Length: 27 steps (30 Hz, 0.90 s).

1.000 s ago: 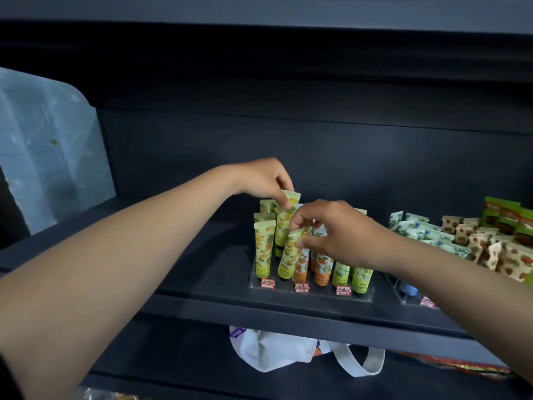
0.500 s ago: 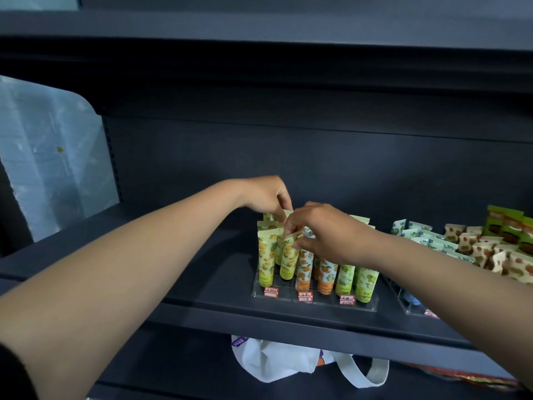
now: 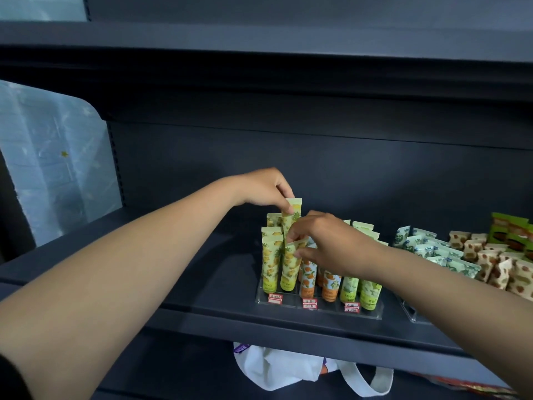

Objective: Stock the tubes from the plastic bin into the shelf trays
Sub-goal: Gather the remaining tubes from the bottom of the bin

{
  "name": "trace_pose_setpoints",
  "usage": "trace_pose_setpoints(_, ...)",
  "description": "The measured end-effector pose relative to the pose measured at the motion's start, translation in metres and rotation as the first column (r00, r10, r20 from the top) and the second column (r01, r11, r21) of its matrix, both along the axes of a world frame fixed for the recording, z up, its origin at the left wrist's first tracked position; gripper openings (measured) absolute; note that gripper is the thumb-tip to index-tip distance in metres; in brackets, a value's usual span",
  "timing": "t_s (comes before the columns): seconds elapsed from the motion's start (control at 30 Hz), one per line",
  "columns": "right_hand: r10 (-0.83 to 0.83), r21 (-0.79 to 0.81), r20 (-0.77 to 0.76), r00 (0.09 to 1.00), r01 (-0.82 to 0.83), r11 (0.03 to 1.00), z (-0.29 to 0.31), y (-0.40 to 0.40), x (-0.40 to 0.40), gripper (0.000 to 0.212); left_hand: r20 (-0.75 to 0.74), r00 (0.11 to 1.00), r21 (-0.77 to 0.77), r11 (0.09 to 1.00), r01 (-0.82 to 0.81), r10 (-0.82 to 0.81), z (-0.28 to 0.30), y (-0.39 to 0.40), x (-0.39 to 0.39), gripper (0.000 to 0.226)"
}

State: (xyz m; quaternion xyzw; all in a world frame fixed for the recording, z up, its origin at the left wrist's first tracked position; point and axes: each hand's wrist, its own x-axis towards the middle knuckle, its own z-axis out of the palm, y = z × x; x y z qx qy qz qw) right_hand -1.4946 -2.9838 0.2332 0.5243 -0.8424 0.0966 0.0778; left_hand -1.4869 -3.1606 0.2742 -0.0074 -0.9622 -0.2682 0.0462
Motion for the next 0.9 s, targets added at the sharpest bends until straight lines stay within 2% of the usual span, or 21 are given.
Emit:
trace_pose_setpoints(0.23,-0.03,0.011,0.012,0.999,0.03,1.0,0.001,-0.004,0.0,0.024,-0.026,1.0,0.011,1.0,-0.014,0.014,0.001,-0.002,0.0,0.008)
trace_pose_setpoints(0.43,0.011,-0.043,0.004,1.0,-0.01,0.999,0.007,0.003,0.004,0.022,0.004,1.0,-0.015,1.0,-0.005,0.005,-0.007,0.002,-0.002,0.011)
trace_pose_setpoints(0.57,0.028,-0.137,0.05,0.998,-0.021,0.99,0.016,0.016,0.005,0.012,0.03,0.999,-0.039,0.999,0.012,-0.011,-0.011,0.005,-0.005,0.01)
trace_pose_setpoints(0.67,0.051,-0.15,0.052,0.997,-0.043,0.988,0.022,0.026,0.005,0.014,0.055,0.998,-0.069,0.997,0.029,-0.025,-0.015,0.007,-0.008,0.008)
trace_pose_setpoints(0.9,0.007,-0.114,0.061,0.998,0.0,0.993,0.028,0.039,0.0,0.016,0.103,0.995,-0.17,0.985,0.031,-0.014,-0.026,0.013,-0.011,0.024)
